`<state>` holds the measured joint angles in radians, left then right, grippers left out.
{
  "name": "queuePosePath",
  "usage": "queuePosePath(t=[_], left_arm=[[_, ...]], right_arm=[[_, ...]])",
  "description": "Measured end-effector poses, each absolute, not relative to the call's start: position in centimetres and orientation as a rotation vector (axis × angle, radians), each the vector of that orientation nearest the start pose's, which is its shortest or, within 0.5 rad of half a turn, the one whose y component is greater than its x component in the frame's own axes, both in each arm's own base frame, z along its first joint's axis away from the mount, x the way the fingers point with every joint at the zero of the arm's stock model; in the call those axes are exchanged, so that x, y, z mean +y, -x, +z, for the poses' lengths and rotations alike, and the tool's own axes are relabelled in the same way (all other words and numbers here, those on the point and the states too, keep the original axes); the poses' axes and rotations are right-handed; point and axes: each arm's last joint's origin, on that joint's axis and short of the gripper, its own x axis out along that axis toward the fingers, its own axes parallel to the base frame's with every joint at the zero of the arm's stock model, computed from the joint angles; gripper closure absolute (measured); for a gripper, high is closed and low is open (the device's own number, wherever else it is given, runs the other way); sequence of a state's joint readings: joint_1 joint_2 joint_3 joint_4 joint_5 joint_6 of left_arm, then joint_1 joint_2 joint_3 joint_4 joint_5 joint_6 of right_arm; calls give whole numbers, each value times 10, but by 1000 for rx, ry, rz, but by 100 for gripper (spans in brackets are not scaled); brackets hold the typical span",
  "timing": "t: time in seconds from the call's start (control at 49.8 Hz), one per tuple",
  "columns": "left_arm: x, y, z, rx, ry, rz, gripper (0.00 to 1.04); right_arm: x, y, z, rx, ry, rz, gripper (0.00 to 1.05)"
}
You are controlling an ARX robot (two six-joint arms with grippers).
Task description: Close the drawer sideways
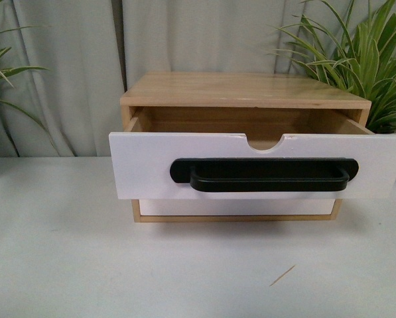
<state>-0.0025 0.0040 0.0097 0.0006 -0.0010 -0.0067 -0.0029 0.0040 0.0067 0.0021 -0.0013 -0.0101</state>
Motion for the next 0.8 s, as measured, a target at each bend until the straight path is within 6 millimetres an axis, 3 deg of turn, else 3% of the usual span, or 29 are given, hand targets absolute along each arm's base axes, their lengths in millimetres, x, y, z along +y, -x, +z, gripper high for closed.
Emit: queuePosePath(t=[0.803], left_arm=[[0, -97, 167, -6, 6, -2, 6]], right_arm=[[0, -98, 166, -5, 10, -2, 9]])
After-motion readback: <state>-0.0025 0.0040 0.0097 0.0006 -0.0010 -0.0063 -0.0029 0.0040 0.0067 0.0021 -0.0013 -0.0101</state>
